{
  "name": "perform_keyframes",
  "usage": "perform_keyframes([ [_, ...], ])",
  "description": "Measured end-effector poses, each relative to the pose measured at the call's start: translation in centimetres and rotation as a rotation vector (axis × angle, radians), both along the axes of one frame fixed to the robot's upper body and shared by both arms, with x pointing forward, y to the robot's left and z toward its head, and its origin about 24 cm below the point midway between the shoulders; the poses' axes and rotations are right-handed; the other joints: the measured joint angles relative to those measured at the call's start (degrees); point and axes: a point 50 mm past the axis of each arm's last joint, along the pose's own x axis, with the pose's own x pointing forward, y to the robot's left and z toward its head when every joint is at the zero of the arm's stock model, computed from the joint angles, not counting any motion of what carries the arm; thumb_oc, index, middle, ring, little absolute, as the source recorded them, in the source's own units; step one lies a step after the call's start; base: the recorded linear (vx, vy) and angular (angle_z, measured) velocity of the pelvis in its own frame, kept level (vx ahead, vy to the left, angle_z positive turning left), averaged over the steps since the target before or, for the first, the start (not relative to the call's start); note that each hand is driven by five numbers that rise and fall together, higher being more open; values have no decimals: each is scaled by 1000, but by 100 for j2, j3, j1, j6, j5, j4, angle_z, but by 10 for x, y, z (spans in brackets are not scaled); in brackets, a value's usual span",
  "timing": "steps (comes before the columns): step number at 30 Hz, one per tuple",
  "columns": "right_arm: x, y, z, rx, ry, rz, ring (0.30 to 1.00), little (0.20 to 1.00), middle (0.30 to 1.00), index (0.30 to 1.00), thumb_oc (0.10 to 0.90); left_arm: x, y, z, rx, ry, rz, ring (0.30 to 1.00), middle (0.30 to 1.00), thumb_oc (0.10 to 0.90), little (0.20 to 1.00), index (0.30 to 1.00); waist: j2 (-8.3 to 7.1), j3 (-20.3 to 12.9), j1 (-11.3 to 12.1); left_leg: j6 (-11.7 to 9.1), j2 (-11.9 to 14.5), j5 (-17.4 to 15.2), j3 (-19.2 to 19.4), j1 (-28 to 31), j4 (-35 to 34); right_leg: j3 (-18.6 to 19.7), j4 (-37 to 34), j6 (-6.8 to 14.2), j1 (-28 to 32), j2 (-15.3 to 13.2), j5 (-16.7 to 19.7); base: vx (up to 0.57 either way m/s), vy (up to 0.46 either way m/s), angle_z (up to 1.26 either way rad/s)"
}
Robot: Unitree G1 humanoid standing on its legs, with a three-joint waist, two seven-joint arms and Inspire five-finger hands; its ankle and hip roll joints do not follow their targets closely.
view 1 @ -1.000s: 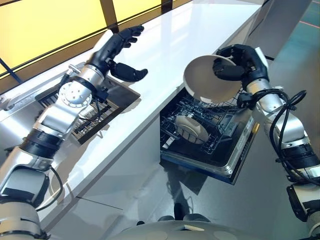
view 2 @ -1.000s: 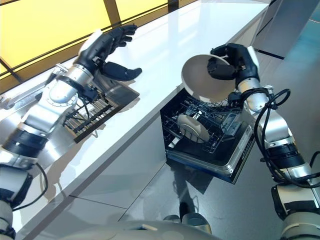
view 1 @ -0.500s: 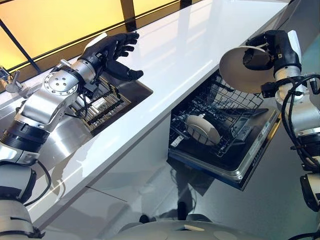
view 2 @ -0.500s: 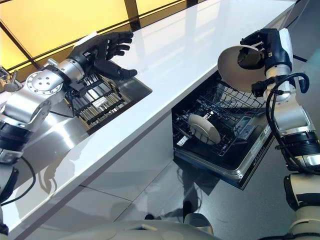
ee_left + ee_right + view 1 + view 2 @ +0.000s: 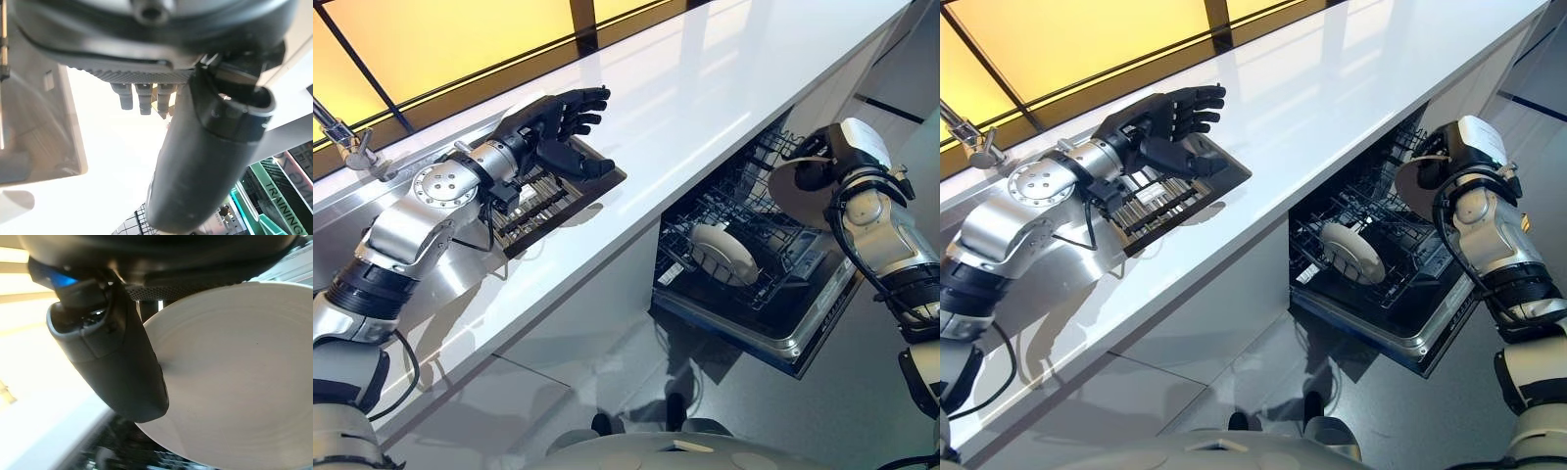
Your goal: Pick up plates and place into dishwasher.
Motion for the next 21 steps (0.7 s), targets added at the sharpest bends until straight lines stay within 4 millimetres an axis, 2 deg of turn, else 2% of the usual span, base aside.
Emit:
perform_keyframes([
  [5,-3,-11,-23,-95,112,-57,300,200,300,300,100,-4,-5,-7,-14,14,-22,900,900,800,900,900,-4,20,51,4,-4,4,-26,-15,0,-31,0,4,0,-11,-3,-7,-12,2],
  [11,-11,-30,-36,-115,125,-150,300,200,300,300,100,-5,-7,-11,-20,23,-31,900,900,800,900,900,8,112,78,8,-18,73,-171,-126,0,-155,0,17,-37,-39,-11,-29,-14,13],
  [16,-11,-32,-34,-130,76,-151,300,200,300,300,100,-5,-7,-10,-21,20,-33,900,900,800,900,900,95,226,138,8,-25,85,-214,-177,0,-185,0,17,-66,-49,-11,-90,-15,5],
  [21,-1,-24,-17,-82,-18,-133,300,200,300,300,100,-6,-8,-10,-19,19,-47,900,900,800,900,900,200,398,133,-6,-22,135,-266,-356,1,-265,2,0,-225,-50,5,-67,-19,6],
])
